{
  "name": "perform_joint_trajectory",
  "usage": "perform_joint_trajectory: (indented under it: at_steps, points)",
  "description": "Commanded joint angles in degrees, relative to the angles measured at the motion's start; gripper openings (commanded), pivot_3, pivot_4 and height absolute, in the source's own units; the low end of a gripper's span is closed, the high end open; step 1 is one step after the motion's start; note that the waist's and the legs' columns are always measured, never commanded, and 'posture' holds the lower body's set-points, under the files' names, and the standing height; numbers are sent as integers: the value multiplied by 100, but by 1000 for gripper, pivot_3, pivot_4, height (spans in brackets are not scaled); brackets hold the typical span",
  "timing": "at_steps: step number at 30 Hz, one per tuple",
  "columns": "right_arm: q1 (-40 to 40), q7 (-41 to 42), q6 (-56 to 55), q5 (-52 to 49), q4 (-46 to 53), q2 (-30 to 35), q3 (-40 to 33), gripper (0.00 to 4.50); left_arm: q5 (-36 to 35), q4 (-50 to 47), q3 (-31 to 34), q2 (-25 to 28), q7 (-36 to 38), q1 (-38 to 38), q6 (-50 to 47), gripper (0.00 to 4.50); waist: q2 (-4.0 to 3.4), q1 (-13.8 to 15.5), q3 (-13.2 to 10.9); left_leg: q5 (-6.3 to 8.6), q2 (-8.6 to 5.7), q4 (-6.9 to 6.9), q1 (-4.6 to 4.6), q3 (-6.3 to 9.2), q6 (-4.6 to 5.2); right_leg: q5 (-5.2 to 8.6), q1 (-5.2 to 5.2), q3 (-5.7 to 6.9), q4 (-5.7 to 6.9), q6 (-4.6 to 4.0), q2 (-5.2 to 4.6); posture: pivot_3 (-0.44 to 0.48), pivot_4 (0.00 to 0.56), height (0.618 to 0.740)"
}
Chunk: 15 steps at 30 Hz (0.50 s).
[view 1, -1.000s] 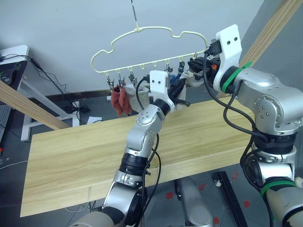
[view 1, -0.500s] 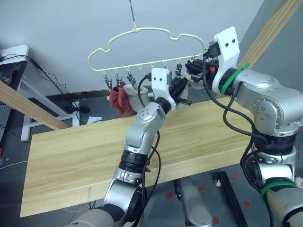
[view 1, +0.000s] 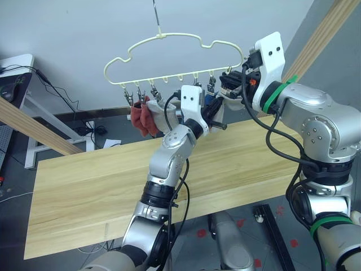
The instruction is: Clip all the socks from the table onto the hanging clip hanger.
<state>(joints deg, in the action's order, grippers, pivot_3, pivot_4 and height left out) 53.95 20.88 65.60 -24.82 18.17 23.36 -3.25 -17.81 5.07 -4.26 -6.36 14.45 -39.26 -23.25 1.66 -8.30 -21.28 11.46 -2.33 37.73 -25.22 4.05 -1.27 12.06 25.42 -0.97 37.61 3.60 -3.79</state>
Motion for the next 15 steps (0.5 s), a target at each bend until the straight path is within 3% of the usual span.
perform_joint_trajectory:
  at_steps: [1,15]
  points:
    - [54,1,-47,-142,303,-20,-141,117,-1,-164,-66,-69,61,-6,75,0,0,-1,0,0,0,0,0,0,0,0,0,0,0,0,0,-283,313,740]
    - [-84,18,-81,-174,380,55,25,117,-140,-353,3,-160,63,-125,-4,0,0,3,0,0,0,1,0,0,0,0,0,0,1,0,0,-278,312,740]
